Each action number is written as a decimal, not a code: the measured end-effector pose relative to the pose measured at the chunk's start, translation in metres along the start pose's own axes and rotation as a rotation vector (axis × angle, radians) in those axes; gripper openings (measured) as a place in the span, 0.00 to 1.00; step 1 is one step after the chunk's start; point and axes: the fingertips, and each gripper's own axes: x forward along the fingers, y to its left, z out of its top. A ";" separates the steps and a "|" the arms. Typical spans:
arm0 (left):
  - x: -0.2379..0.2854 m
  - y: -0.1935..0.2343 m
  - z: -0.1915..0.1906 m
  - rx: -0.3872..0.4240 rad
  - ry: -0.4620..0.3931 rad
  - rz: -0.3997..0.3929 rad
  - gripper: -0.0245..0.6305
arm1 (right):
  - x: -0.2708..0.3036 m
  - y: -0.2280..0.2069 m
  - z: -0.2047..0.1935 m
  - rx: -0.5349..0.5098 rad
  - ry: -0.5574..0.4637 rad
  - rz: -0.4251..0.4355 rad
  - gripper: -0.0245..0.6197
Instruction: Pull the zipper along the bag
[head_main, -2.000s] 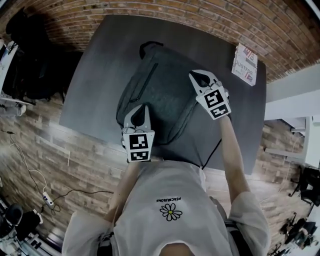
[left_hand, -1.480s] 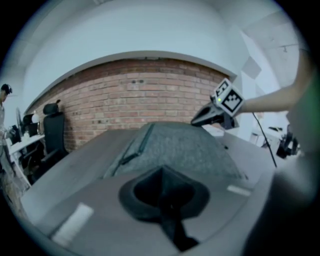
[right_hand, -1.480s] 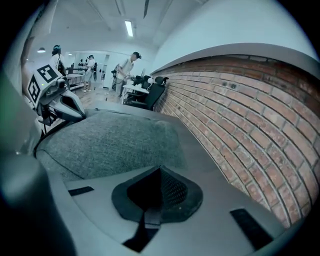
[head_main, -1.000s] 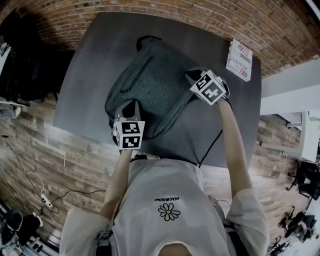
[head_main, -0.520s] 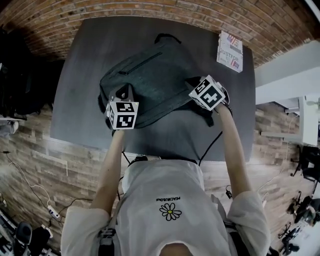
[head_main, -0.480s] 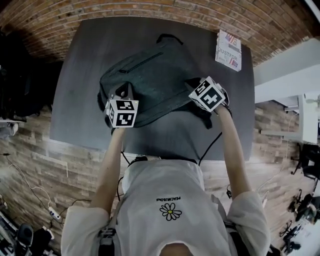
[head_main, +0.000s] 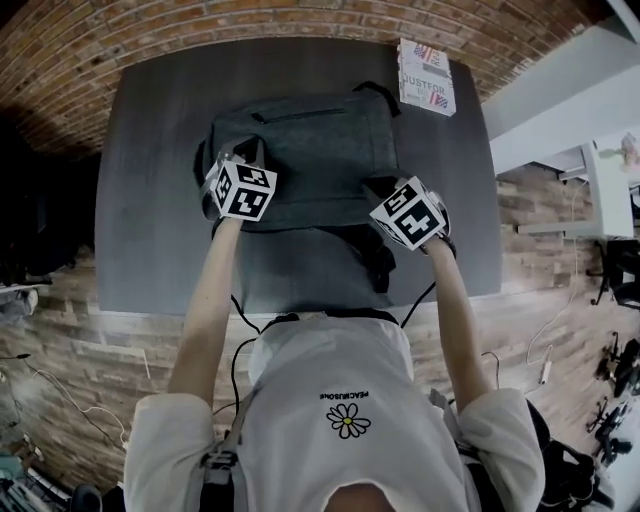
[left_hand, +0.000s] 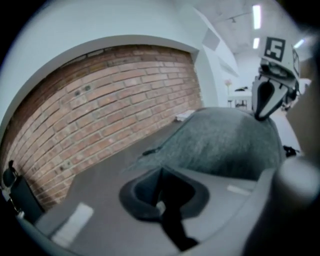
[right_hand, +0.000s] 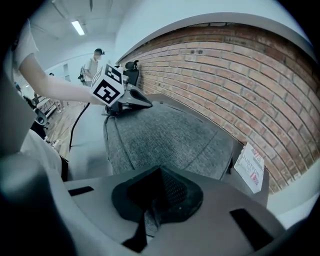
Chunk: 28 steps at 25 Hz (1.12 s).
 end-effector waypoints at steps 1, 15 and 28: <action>0.004 -0.001 0.004 0.015 0.000 -0.011 0.03 | -0.001 0.001 -0.002 0.011 -0.005 -0.006 0.04; -0.126 -0.052 0.046 -0.381 -0.375 0.063 0.39 | -0.004 0.001 -0.008 0.096 -0.037 -0.045 0.04; -0.103 -0.193 -0.066 -0.554 -0.042 -0.211 0.26 | -0.004 0.000 -0.006 0.131 -0.070 -0.064 0.04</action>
